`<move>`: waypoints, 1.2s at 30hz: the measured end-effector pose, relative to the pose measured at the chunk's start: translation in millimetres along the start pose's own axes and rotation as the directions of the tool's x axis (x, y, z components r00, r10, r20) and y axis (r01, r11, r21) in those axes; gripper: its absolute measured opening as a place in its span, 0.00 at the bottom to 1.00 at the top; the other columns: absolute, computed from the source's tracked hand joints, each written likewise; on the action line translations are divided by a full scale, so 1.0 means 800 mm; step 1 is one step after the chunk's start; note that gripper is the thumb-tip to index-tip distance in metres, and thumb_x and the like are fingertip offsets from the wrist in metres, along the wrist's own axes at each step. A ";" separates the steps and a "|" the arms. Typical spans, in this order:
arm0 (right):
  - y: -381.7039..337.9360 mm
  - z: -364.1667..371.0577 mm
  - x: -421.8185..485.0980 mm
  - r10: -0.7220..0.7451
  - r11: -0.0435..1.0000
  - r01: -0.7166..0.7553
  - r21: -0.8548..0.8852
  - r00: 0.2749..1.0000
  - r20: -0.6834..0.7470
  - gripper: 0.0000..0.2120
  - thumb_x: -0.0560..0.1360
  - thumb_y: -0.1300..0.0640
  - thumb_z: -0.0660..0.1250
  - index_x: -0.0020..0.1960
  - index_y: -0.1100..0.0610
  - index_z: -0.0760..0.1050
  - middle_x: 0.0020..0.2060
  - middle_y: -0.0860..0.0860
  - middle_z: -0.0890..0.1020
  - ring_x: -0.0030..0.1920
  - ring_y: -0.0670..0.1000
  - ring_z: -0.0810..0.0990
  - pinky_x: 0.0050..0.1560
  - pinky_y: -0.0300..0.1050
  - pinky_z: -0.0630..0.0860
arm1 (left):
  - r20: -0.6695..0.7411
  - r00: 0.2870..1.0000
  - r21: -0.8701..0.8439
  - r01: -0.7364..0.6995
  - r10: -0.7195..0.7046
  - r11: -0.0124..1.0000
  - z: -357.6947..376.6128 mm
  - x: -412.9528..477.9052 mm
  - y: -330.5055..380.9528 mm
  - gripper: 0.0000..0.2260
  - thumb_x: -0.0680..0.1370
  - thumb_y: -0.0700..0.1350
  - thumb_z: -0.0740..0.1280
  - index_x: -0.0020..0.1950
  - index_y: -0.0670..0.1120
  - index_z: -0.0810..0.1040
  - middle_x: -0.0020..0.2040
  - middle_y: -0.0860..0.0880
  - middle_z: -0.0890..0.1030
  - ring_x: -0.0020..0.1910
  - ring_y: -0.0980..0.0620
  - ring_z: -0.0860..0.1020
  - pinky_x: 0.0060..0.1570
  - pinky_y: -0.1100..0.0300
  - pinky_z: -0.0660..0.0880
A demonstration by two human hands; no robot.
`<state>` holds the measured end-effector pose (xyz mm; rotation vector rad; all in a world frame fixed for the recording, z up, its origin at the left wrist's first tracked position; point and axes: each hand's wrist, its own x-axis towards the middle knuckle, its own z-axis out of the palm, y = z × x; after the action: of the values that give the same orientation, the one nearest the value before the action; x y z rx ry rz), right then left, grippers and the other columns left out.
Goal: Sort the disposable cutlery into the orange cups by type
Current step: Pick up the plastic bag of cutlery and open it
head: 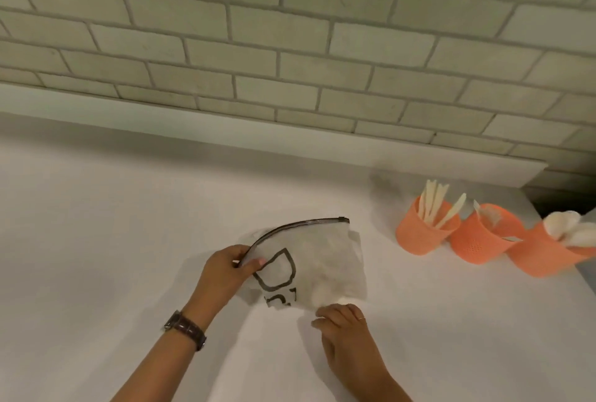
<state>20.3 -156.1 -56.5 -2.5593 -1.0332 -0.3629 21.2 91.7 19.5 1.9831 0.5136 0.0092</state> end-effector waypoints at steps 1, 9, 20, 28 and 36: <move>0.002 -0.010 0.003 0.021 0.999 -0.020 0.027 0.999 -0.046 0.12 0.66 0.60 0.61 0.43 0.48 0.79 0.44 0.44 0.82 0.48 0.44 0.76 0.53 0.39 0.65 | -0.019 0.999 -0.006 -0.051 0.050 0.999 0.000 -0.005 0.004 0.03 0.72 0.47 0.72 0.39 0.53 0.79 0.34 0.57 0.81 0.35 0.60 0.77 0.36 0.70 0.69; 0.024 -0.097 0.103 0.685 0.414 -0.562 0.717 0.710 0.161 0.23 0.76 0.62 0.64 0.69 0.53 0.64 0.59 0.45 0.71 0.40 0.49 0.74 0.42 0.34 0.71 | -0.034 0.970 -0.127 -0.244 0.242 0.961 -0.035 -0.060 0.043 0.06 0.70 0.41 0.73 0.38 0.52 0.82 0.39 0.51 0.83 0.36 0.59 0.77 0.40 0.68 0.71; -0.032 -0.174 0.097 0.509 0.468 -0.340 0.816 0.858 0.066 0.10 0.75 0.59 0.66 0.37 0.62 0.76 0.33 0.56 0.80 0.32 0.46 0.74 0.38 0.36 0.69 | -0.029 0.807 0.323 -0.550 0.589 0.770 -0.006 -0.096 0.116 0.22 0.67 0.69 0.63 0.57 0.62 0.77 0.56 0.65 0.77 0.58 0.62 0.74 0.65 0.50 0.66; -0.039 -0.205 0.080 0.444 0.588 -0.317 0.745 0.896 0.031 0.10 0.75 0.58 0.66 0.35 0.54 0.79 0.29 0.49 0.79 0.33 0.43 0.75 0.36 0.32 0.69 | -0.076 0.648 0.243 -0.725 0.757 0.645 0.043 -0.090 0.162 0.11 0.72 0.55 0.64 0.43 0.52 0.84 0.40 0.56 0.84 0.41 0.60 0.78 0.50 0.57 0.73; -0.014 -0.236 0.071 0.607 0.433 -0.319 0.843 0.794 -0.012 0.11 0.75 0.62 0.66 0.36 0.53 0.79 0.27 0.52 0.78 0.31 0.37 0.75 0.38 0.24 0.69 | -0.063 0.566 0.527 -0.680 0.822 0.509 -0.031 -0.076 0.111 0.10 0.76 0.53 0.63 0.44 0.50 0.82 0.41 0.57 0.83 0.41 0.58 0.78 0.48 0.51 0.73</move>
<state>32.6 -192.1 137.6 -1.7090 -0.1852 -0.0801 -8.2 58.4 120.5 2.5425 -0.2737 0.8585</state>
